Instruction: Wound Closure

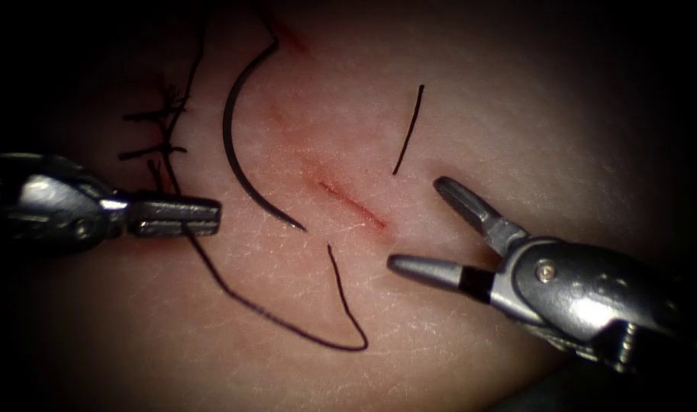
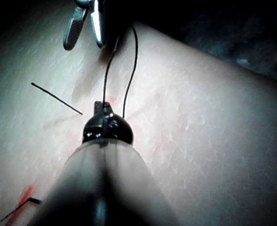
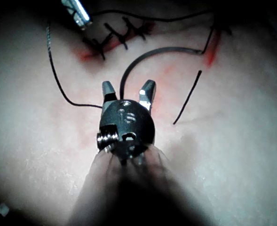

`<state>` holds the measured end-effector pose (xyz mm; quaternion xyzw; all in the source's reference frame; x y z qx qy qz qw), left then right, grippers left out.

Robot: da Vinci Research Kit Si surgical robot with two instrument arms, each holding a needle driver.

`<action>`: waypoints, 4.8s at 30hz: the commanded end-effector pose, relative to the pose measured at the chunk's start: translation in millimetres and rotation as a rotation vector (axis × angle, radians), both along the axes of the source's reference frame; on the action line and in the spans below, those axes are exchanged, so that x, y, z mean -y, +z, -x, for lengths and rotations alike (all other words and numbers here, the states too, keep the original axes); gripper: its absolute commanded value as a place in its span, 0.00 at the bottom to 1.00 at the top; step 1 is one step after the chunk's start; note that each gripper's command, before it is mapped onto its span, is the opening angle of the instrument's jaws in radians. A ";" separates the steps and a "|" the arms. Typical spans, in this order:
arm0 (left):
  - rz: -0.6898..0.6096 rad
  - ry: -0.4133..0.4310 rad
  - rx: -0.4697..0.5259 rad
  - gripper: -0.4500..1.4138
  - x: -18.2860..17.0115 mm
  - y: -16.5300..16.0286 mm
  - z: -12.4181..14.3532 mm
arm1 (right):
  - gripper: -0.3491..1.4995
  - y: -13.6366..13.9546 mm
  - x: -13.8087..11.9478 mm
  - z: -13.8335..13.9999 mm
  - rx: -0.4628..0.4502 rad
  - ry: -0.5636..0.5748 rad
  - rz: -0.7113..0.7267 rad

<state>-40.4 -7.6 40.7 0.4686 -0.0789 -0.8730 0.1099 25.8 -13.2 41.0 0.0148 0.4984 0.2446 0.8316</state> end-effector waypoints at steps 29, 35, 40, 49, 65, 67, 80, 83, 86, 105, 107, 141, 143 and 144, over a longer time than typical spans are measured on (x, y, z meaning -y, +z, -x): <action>-0.022 -0.217 -0.012 0.00 -3.1 0.8 4.6 | 0.47 0.6 -1.6 -2.6 -0.051 -0.065 0.012; -0.013 -0.234 -0.037 0.00 -1.7 1.3 5.7 | 0.58 -3.5 -3.1 0.4 -0.038 -0.008 -0.018; 0.013 -0.246 -0.099 0.00 -1.0 1.9 7.2 | 0.80 -7.2 -3.0 0.8 -0.025 0.023 -0.079; 0.051 -0.284 -0.171 0.00 -0.9 2.6 9.3 | 0.71 -11.2 -1.0 -0.1 -0.024 0.097 -0.309; 0.066 -0.286 -0.200 0.00 0.3 1.8 9.2 | 0.28 -7.8 0.3 -3.6 0.176 0.128 -0.339; 0.070 -0.283 -0.203 0.00 0.2 1.8 9.2 | 0.00 -8.0 0.7 -3.5 0.183 0.118 -0.319; -0.052 -0.319 -0.106 0.92 -0.9 1.1 8.3 | 0.00 -8.4 0.7 -2.4 0.197 0.124 -0.312; -0.060 -0.313 -0.094 0.97 -1.6 0.8 7.7 | 0.00 -8.5 0.5 -1.5 0.204 0.132 -0.307; -0.061 -0.315 -0.102 0.97 -2.1 0.7 7.0 | 0.00 -8.7 0.5 -0.7 0.201 0.135 -0.304; 0.094 -0.234 -0.124 0.61 -3.9 5.1 6.3 | 0.00 -9.5 0.9 -0.9 0.151 0.130 -0.292; 0.105 -0.215 -0.109 0.46 -3.8 4.9 6.2 | 0.00 -9.5 0.9 -0.9 0.149 0.132 -0.290; 0.155 -0.273 -0.124 0.00 -5.0 1.5 0.3 | 0.00 -6.7 -5.3 3.3 -0.222 0.137 -0.221; 0.136 -0.290 -0.118 0.00 -5.1 1.5 0.7 | 0.00 -5.3 -5.1 2.5 -0.178 0.124 -0.208; 0.126 -0.296 -0.111 0.00 -5.1 1.5 0.9 | 0.00 -4.4 -4.8 1.9 -0.162 0.116 -0.198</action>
